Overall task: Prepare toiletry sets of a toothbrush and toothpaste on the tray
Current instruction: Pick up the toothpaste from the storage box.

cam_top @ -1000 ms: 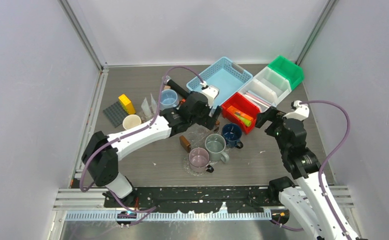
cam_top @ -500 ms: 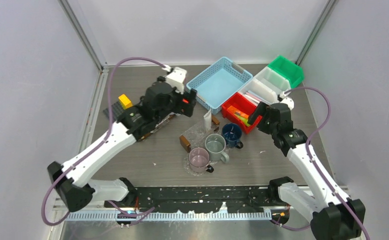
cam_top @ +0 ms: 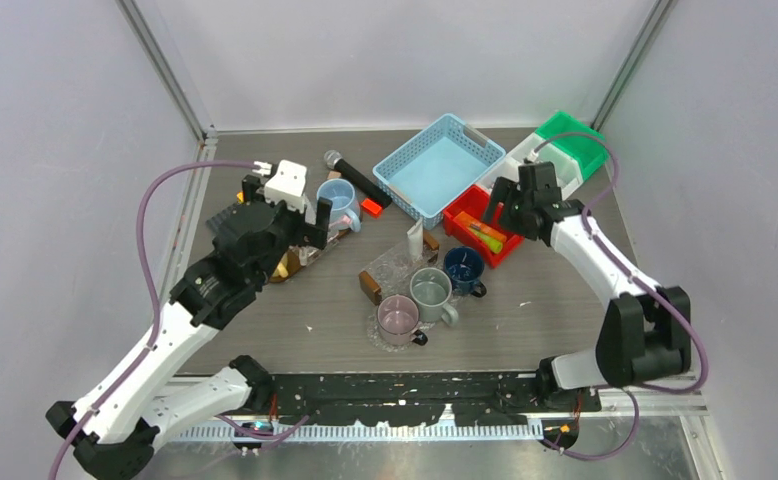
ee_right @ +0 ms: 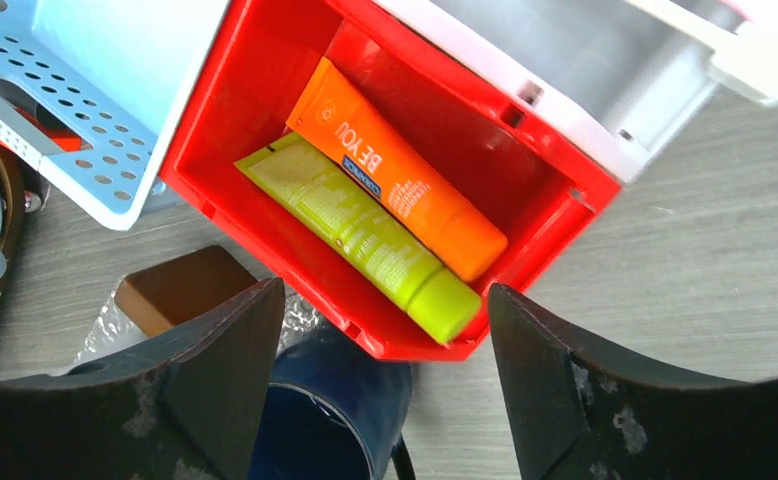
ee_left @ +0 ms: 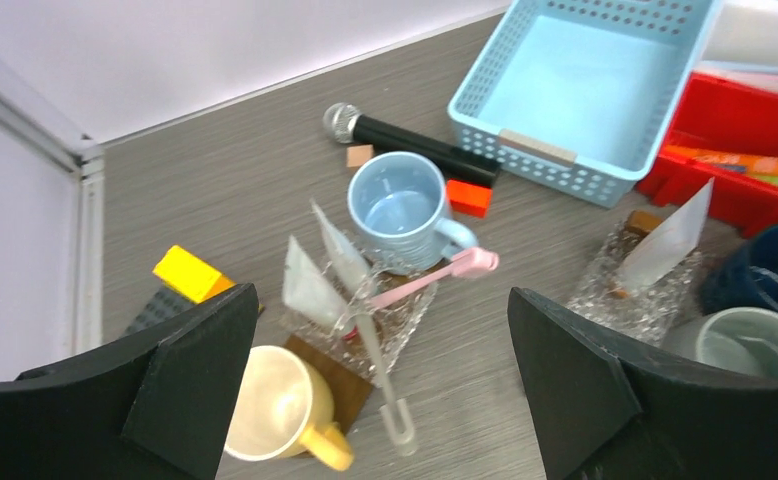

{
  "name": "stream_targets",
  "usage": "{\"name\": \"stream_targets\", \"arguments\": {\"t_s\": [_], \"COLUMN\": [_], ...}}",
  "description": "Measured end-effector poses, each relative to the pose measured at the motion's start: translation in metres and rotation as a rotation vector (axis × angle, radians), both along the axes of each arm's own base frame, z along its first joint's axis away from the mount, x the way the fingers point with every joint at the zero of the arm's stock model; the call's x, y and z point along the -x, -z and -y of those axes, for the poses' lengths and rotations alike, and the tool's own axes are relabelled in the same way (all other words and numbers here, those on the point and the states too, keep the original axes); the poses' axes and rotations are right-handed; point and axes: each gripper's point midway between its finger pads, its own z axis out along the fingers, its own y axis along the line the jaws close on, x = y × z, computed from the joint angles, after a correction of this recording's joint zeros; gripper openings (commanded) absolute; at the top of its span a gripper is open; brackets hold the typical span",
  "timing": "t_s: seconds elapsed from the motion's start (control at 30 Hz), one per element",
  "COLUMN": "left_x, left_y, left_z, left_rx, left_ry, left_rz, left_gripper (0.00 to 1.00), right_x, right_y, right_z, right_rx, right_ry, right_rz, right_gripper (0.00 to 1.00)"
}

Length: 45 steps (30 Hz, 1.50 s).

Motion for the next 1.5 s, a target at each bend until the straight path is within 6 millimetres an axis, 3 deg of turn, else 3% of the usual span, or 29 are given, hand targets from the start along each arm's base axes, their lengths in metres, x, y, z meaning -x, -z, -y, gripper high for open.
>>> {"name": "stream_targets", "arguments": {"t_s": [0.2,0.33,0.4,0.67,0.9,1.13,1.23,1.4,1.5], "left_x": [0.008,0.010,0.009,0.008,0.008,0.006,0.006,0.006,0.006], "left_y": [0.008,0.018,0.024,0.030,0.032,0.034,0.036,0.036,0.037], "left_z": [-0.023,-0.031,-0.031,-0.032,-0.032,-0.031,-0.030,-0.029,-0.028], "left_rx": [-0.064,-0.092,-0.103,-0.121,-0.121,-0.122,-0.123,-0.122,-0.120], "left_ry": [-0.051,-0.070,-0.072,-0.070,-0.072,-0.072,-0.072,-0.068,-0.062], "left_rz": [0.036,0.039,0.034,0.034,0.037,0.035,0.033,0.033,0.033], "left_gripper": [1.00,1.00,1.00,1.00,1.00,1.00,1.00,1.00,1.00], "right_x": [-0.033,-0.040,-0.037,-0.019,-0.019,-0.021,-0.022,-0.022,-0.021], "right_y": [0.010,0.023,0.032,0.063,0.067,0.074,0.076,0.076,0.074], "right_z": [-0.008,-0.006,-0.003,0.011,0.012,0.010,0.009,0.008,0.008], "right_rx": [0.046,0.096,0.124,0.216,0.248,0.240,0.242,0.253,0.266], "right_ry": [-0.111,-0.174,-0.200,-0.278,-0.348,-0.411,-0.434,-0.475,-0.496], "right_rz": [-0.083,-0.154,-0.201,-0.345,-0.348,-0.355,-0.351,-0.344,-0.338], "right_gripper": [0.66,0.51,0.49,0.50,0.58,0.54,0.45,0.14,0.01]}}
